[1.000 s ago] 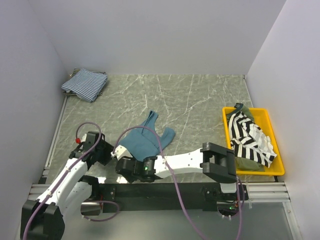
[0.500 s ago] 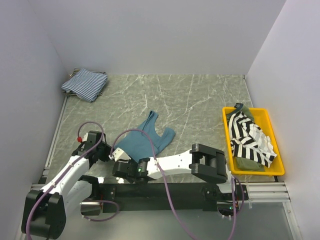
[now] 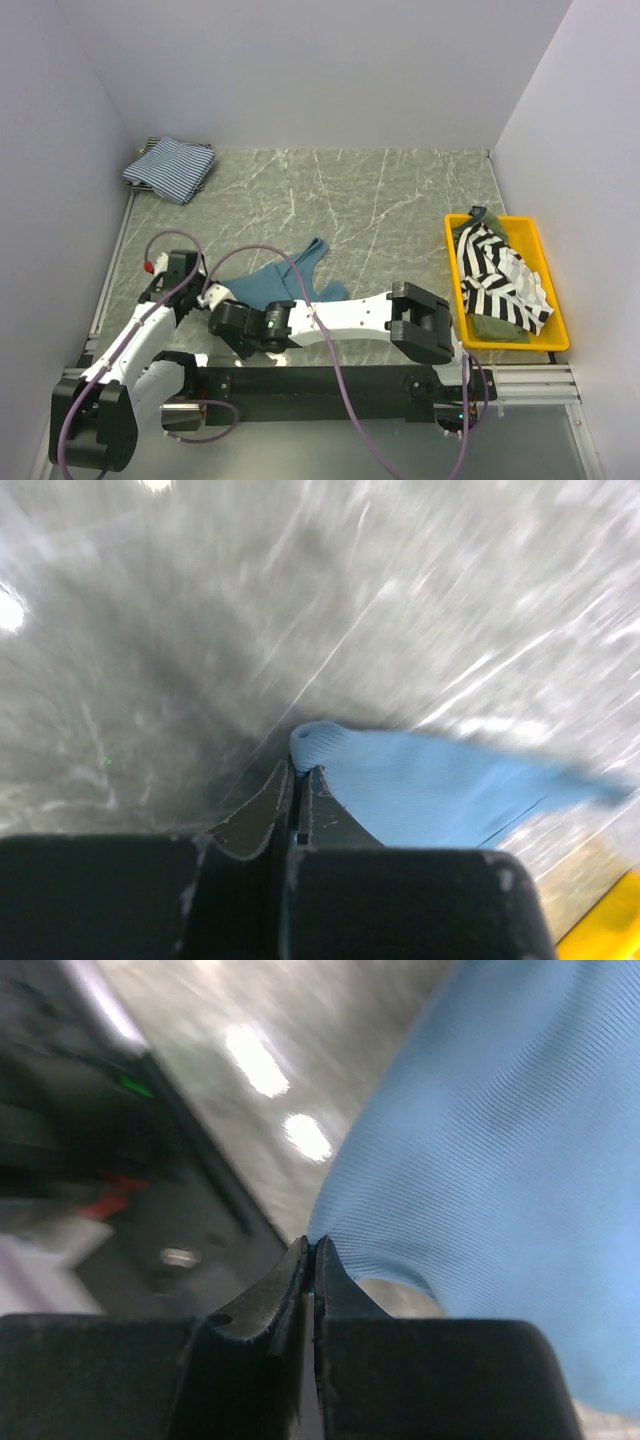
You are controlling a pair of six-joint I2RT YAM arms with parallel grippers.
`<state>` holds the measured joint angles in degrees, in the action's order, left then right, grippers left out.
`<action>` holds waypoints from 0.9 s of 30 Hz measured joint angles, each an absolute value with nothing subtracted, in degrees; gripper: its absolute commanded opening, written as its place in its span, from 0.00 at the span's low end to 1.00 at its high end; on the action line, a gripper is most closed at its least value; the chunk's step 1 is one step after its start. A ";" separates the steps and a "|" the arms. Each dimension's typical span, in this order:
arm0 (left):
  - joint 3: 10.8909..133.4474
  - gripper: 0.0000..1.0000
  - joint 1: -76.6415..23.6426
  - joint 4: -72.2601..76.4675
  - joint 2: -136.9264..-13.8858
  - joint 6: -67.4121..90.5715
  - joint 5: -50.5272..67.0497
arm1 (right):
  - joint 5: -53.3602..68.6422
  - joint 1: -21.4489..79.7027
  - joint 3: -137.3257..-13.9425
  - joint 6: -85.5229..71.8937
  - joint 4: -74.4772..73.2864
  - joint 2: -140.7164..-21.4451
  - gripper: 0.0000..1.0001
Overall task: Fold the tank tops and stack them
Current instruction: Fold the tank top
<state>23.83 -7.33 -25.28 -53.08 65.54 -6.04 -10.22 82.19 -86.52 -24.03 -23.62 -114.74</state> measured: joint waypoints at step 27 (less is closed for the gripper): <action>56.64 0.00 -24.75 -24.14 -76.88 57.78 -4.43 | 10.94 63.46 -54.76 -40.32 1.52 -85.82 0.00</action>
